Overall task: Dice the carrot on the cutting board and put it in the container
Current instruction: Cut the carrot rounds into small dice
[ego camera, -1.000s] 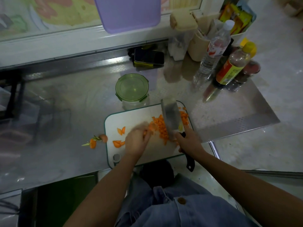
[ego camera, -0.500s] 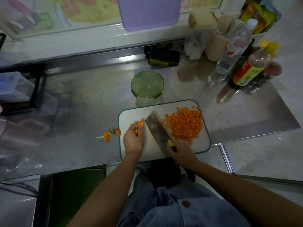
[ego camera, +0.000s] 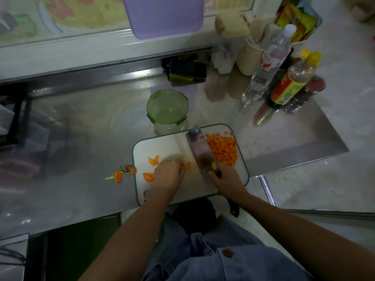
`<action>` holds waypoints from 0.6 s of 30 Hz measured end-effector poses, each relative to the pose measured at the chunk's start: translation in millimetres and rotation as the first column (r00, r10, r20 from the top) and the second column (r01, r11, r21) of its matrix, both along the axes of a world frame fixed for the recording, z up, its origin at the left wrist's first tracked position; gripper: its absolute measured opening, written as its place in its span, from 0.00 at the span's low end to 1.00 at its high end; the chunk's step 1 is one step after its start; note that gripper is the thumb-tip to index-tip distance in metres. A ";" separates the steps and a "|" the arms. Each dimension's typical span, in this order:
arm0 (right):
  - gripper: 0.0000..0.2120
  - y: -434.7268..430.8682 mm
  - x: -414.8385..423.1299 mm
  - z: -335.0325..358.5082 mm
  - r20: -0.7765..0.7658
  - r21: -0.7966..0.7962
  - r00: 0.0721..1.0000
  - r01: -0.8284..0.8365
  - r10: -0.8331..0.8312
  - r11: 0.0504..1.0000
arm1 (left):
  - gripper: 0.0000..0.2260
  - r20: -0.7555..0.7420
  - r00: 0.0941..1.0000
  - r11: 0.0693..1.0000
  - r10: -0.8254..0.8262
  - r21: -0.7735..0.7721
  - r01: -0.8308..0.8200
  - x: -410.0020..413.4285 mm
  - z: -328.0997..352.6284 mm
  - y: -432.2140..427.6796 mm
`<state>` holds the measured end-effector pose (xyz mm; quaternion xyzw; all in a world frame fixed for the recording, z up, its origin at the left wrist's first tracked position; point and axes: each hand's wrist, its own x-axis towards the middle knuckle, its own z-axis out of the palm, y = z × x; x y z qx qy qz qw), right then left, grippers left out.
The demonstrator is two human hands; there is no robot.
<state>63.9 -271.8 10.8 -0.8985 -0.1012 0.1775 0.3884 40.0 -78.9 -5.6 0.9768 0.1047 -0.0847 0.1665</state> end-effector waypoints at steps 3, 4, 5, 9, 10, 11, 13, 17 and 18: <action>0.11 2.7 1.4 -2.3 0.008 -0.008 1.000 -0.017 0.017 1.000 | 0.17 0.005 1.000 1.000 0.019 -0.026 -0.018 -1.6 3.1 3.3; 0.12 3.0 2.2 -3.8 0.010 -0.008 1.000 -0.014 0.015 1.000 | 0.17 0.001 1.000 0.999 0.026 -0.048 -0.026 -2.0 4.5 5.2; 0.13 3.3 3.2 -4.2 0.013 -0.010 1.000 -0.011 0.011 1.000 | 0.18 -0.007 0.999 0.997 0.031 -0.074 -0.031 -2.4 6.4 7.2; 0.12 4.9 7.1 -6.7 0.028 -0.022 0.999 -0.022 0.023 1.000 | 0.15 0.018 0.997 0.961 0.071 -0.269 -0.063 5.2 12.4 7.2; 0.14 5.3 7.8 -6.6 0.035 -0.034 0.999 -0.028 0.029 0.999 | 0.12 0.022 0.997 0.955 0.080 -0.289 -0.070 9.8 12.1 5.5; 0.17 5.7 7.8 -6.5 0.047 -0.043 0.998 -0.035 0.037 0.998 | 0.11 0.022 0.998 0.961 0.062 -0.270 -0.054 14.4 10.5 3.5; 0.17 5.2 6.8 -7.0 0.062 -0.044 0.997 -0.050 0.052 0.998 | 0.13 -0.021 0.999 0.988 -0.042 -0.150 0.038 21.8 5.5 -1.2; 0.19 5.8 3.9 -5.4 0.079 -0.039 0.996 -0.046 0.049 0.998 | 0.19 -0.089 0.979 0.981 -0.186 0.039 0.190 24.7 0.1 -6.9; 0.20 5.8 3.5 -4.5 0.083 -0.039 0.995 -0.044 0.048 0.998 | 0.20 -0.068 0.978 0.978 -0.196 0.063 0.200 23.4 -0.3 -6.3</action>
